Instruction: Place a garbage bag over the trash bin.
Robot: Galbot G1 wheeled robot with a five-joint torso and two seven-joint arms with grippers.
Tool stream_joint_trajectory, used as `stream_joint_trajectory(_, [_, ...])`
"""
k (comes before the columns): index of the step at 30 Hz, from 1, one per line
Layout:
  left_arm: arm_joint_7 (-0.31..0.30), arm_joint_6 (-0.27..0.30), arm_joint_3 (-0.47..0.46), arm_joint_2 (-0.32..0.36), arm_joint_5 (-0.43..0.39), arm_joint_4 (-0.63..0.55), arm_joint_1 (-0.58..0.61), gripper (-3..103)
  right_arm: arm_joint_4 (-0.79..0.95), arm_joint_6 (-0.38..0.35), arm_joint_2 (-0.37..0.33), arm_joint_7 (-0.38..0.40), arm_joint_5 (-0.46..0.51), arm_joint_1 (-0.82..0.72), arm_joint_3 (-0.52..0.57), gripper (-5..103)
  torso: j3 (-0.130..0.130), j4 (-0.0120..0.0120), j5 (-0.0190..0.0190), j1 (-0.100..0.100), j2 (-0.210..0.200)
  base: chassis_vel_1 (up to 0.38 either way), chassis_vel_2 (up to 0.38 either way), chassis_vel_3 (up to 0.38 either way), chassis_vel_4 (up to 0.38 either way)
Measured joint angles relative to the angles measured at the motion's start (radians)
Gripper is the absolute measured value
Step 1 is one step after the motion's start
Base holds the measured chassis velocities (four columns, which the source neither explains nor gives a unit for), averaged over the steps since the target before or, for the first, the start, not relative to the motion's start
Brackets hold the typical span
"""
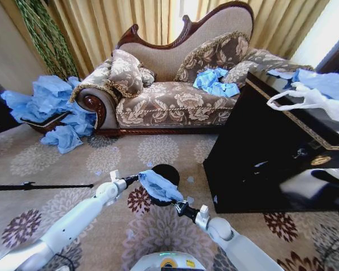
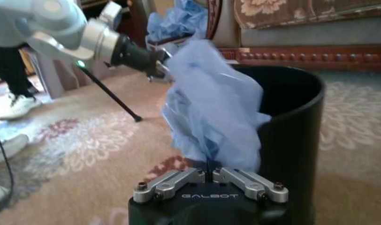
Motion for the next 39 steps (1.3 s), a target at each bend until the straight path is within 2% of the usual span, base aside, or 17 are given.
stream_joint_trajectory(6, [0.001, -0.006, -0.001, -0.005, 0.0, 0.005, -0.01, 0, -0.013, 0.005, -0.011, 0.001, -0.016, -0.002, 0.025, 0, 0.0, 0.0, 0.0, 0.0, 0.0, 0.0, 0.0, 0.0, 0.0])
stream_joint_trajectory(13, [0.003, -0.011, -0.001, -0.007, 0.001, -0.002, -0.013, 0, 0.002, -0.019, -0.025, 0.038, -0.036, -0.013, 0.064, 0, 0.0, 0.0, 0.0, 0.0, 0.0, 0.0, 0.0, 0.0, 0.0])
stream_joint_trajectory(16, [0.004, -0.012, -0.004, -0.008, 0.003, -0.012, -0.006, 0, 0.036, -0.022, -0.03, 0.053, -0.06, -0.044, 0.1, 0, 0.0, 0.0002, 0.0, 0.0, 0.0, 0.0, 0.0, 0.0, 0.0])
stream_joint_trajectory(19, [0.003, -0.012, -0.014, -0.009, 0.004, -0.026, 0.006, 0, 0.098, -0.004, -0.025, 0.086, -0.124, -0.13, 0.185, -2, 0.0, -0.0001, -0.0002, 0.0, 0.0, 0.0, 0.0, 0.0, 0.0])
stream_joint_trajectory(20, [0.002, -0.012, -0.019, -0.009, 0.003, -0.032, 0.012, 0, 0.121, 0.013, -0.014, 0.091, -0.159, -0.167, 0.23, 3, 0.0, 0.0, 0.0, 0.0, 0.0, 0.0, 0.0, 0.0, 0.0])
stream_joint_trajectory(21, [0.002, -0.012, -0.019, -0.009, 0.003, -0.032, 0.012, 0, 0.121, 0.013, -0.014, 0.091, -0.159, -0.167, 0.23, 3, 0.0, 0.0, 0.0, 0.0, 0.0, 0.0, 0.0, 0.0, 0.0])
stream_joint_trajectory(24, [0.0, -0.011, -0.029, -0.005, 0.0, -0.045, 0.019, 0, 0.181, 0.063, 0.016, 0.114, -0.243, -0.272, 0.365, 19, 0.0, -0.0003, -0.0001, 0.0, 0.0, 0.0, 0.0, 0.0, 0.0])
stream_joint_trajectory(25, [0.0, -0.011, -0.029, -0.005, 0.0, -0.045, 0.019, 0, 0.181, 0.063, 0.016, 0.114, -0.243, -0.272, 0.365, 19, 0.0, -0.0003, -0.0001, 0.0, 0.0, 0.0, 0.0, 0.0, 0.0])
stream_joint_trajectory(27, [0.0, -0.011, -0.032, -0.004, -0.002, -0.052, 0.024, 0, 0.222, 0.094, 0.034, 0.134, -0.275, -0.332, 0.443, 30, 0.0, 0.0, 0.0001, 0.0, 0.0, 0.0, 0.0, 0.0, 0.0])
stream_joint_trajectory(28, [0.0, -0.011, -0.032, -0.004, -0.002, -0.052, 0.024, 0, 0.222, 0.094, 0.034, 0.134, -0.275, -0.332, 0.443, 30, 0.0, 0.0, 0.0001, 0.0, 0.0, 0.0, 0.0, 0.0, 0.0])
stream_joint_trajectory(30, [-0.002, -0.01, -0.032, -0.005, -0.002, -0.057, 0.029, 0, 0.272, 0.101, 0.052, 0.155, -0.281, -0.386, 0.485, 41, 0.0, -0.0001, -0.0003, 0.0, 0.0, 0.0, 0.0, 0.0, 0.0])
stream_joint_trajectory(32, [-0.002, -0.01, -0.032, -0.005, -0.002, -0.059, 0.03, 0, 0.288, 0.103, 0.056, 0.164, -0.28, -0.4, 0.49, 41, 0.0, -0.0001, -0.0004, 0.0, 0.0, 0.0, 0.0, 0.0, 0.0])
stream_joint_trajectory(33, [-0.003, -0.01, -0.032, -0.006, -0.002, -0.062, 0.032, 0, 0.316, 0.102, 0.064, 0.179, -0.279, -0.426, 0.492, 47, 0.0, 0.0001, -0.0001, 0.0, 0.0, 0.0, 0.0, 0.0, 0.0])
stream_joint_trajectory(34, [-0.006, -0.009, -0.034, -0.007, -0.004, -0.072, 0.036, 0, 0.358, 0.097, 0.082, 0.205, -0.277, -0.468, 0.477, 57, 0.0, -0.0003, -0.0005, 0.0, 0.0, 0.0, 0.0, 0.0, 0.0])
stream_joint_trajectory(36, [-0.007, -0.009, -0.036, -0.008, -0.005, -0.077, 0.039, 0, 0.37, 0.091, 0.095, 0.215, -0.279, -0.483, 0.456, 57, 0.0, -0.0004, -0.0003, 0.0, 0.0, 0.0, 0.0, 0.0, 0.0])
stream_joint_trajectory(37, [-0.009, -0.009, -0.039, -0.009, -0.005, -0.081, 0.042, 0, 0.368, 0.088, 0.111, 0.224, -0.293, -0.486, 0.429, 69, 0.0, -0.0002, 0.0, 0.0, 0.0, 0.0, 0.0, 0.0, 0.0])
stream_joint_trajectory(39, [-0.011, -0.008, -0.04, -0.01, -0.006, -0.085, 0.045, 0, 0.357, 0.088, 0.122, 0.227, -0.311, -0.48, 0.408, 69, 0.0, 0.0001, 0.0001, 0.0, 0.0, 0.0, 0.0, 0.0, 0.0])
